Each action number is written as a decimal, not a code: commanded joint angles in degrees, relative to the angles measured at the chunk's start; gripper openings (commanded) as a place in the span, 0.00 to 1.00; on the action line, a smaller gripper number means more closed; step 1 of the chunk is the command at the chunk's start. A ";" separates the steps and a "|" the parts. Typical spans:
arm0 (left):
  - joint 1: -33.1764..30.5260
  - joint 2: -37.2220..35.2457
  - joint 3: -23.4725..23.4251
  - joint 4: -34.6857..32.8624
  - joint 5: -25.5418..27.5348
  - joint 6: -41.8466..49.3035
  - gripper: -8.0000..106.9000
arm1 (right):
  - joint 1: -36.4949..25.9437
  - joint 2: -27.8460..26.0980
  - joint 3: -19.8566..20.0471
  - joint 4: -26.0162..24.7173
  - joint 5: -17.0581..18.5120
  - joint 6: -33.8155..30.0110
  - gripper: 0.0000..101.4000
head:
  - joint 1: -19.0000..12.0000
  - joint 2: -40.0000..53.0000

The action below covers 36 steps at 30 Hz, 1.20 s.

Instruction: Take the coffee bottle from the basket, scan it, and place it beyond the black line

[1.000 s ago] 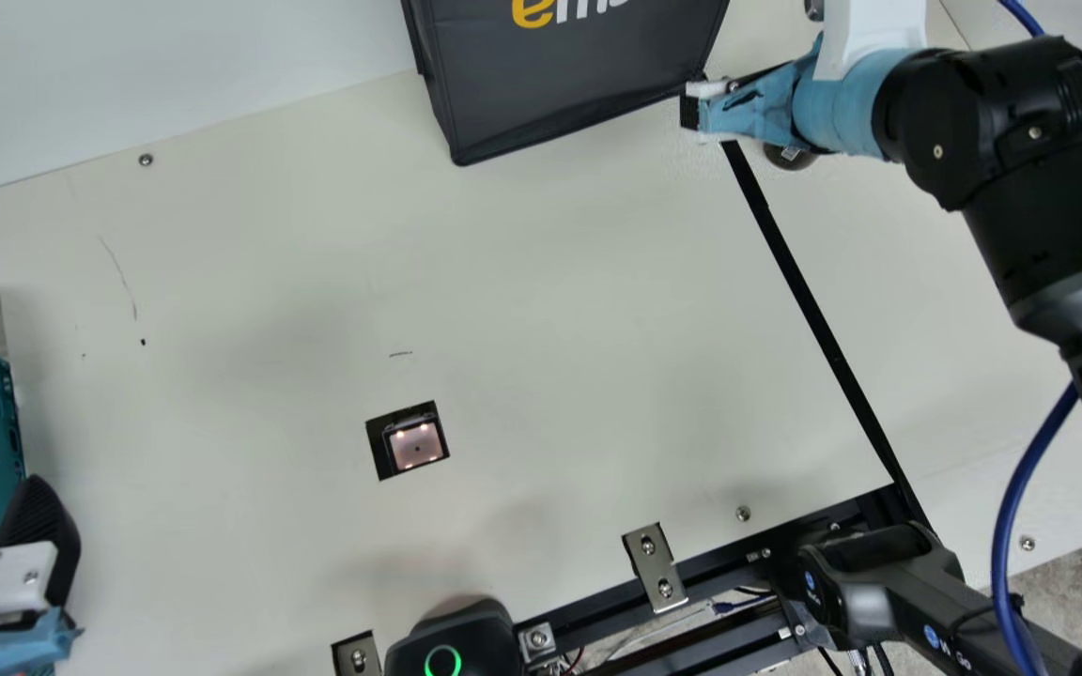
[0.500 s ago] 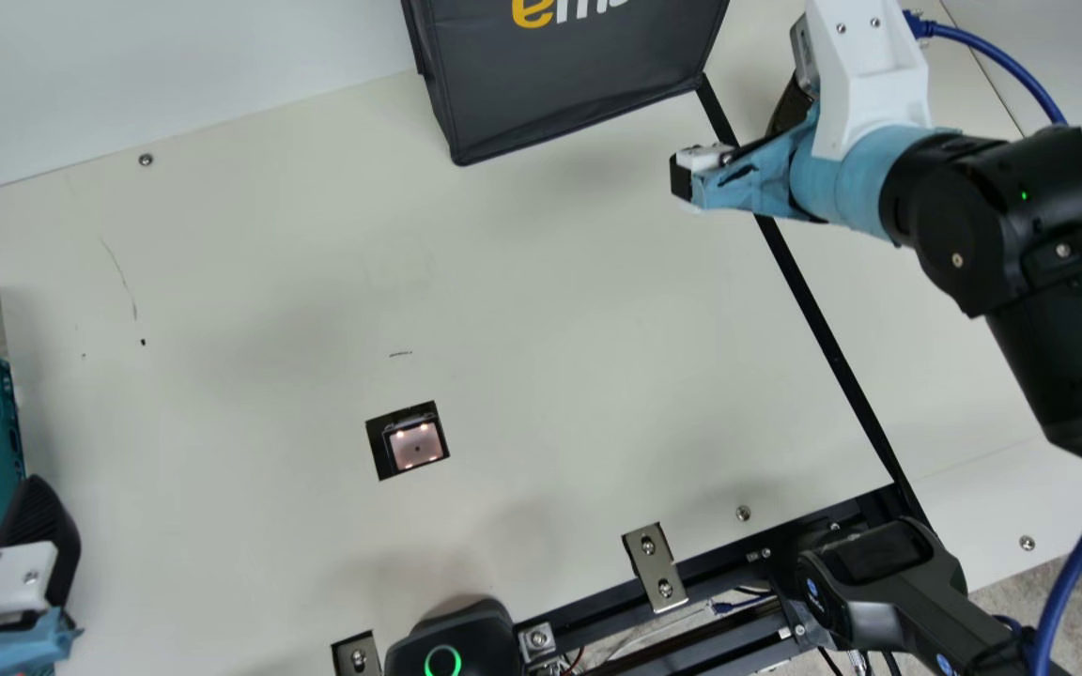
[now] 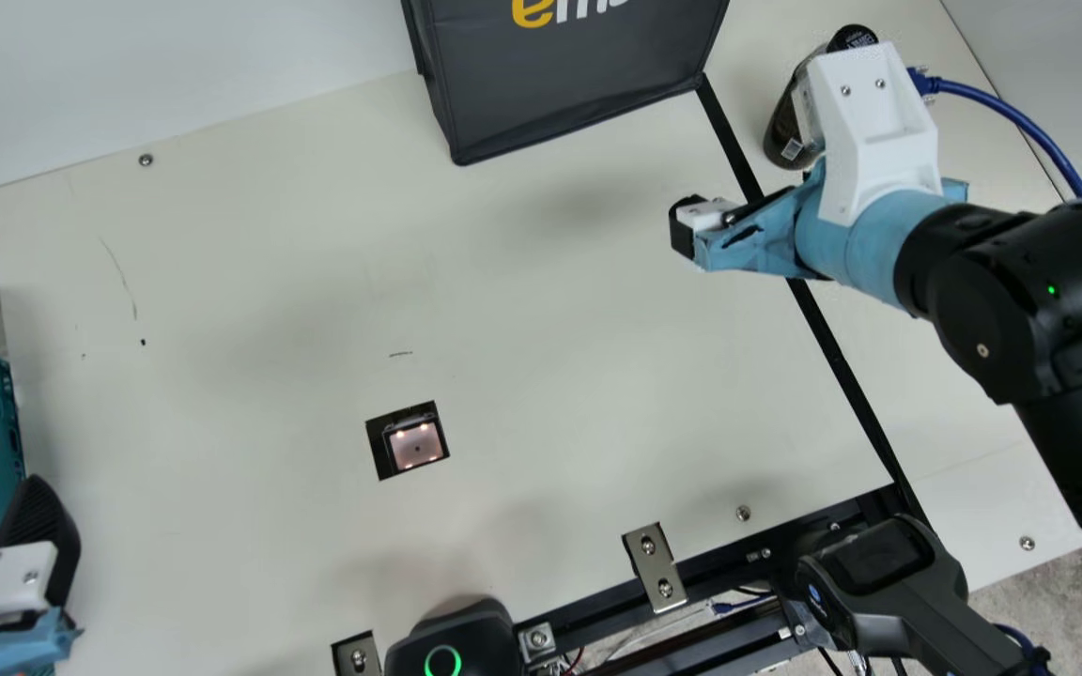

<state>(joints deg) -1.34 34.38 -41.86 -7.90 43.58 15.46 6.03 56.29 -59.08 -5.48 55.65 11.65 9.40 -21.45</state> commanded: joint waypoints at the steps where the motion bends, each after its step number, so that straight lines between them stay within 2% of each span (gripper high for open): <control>1: 0.00 0.00 0.00 0.00 0.00 0.00 0.85 | 0.56 -0.65 0.08 -0.19 0.29 0.32 0.90 | -1.48 -0.13; 11: 0.00 0.00 0.00 0.00 0.00 0.00 0.85 | 3.68 -4.01 -0.42 -1.59 1.14 0.62 0.90 | -1.48 -0.13; 23: 0.00 0.00 0.00 0.00 0.00 0.00 0.85 | 3.98 -4.06 -4.71 -1.56 2.05 -0.20 0.90 | -1.48 -0.13; 36: -0.13 4.29 -13.02 3.09 12.46 -6.16 0.85 | -4.86 -13.14 -10.34 4.33 13.20 -13.14 0.90 | -1.48 17.21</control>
<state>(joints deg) -1.45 38.45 -53.16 -4.90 54.31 9.75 2.07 43.94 -69.04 -1.68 67.57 0.37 9.40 -8.26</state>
